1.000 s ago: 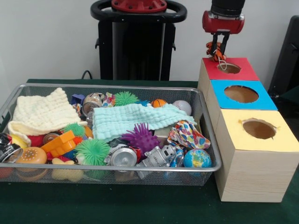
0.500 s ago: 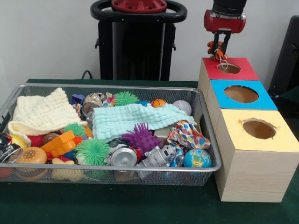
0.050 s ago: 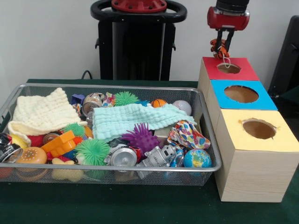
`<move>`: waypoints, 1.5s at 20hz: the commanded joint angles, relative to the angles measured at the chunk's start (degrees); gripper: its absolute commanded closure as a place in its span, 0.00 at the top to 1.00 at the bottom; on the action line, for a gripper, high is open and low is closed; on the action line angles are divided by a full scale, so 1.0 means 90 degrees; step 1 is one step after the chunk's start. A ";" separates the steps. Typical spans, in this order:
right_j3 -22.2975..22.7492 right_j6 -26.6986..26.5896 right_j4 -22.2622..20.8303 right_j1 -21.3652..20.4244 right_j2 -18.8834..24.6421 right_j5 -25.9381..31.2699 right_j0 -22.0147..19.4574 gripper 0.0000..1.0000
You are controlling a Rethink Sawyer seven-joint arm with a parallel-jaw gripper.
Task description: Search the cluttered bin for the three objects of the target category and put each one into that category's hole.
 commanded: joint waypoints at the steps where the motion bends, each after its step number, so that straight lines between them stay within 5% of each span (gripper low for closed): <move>1: -0.0573 0.1477 0.0380 0.0003 0.0050 0.0592 -0.0101 0.00; 30: -0.1437 0.1383 0.0212 -0.0011 -0.0169 0.1621 -0.0048 0.00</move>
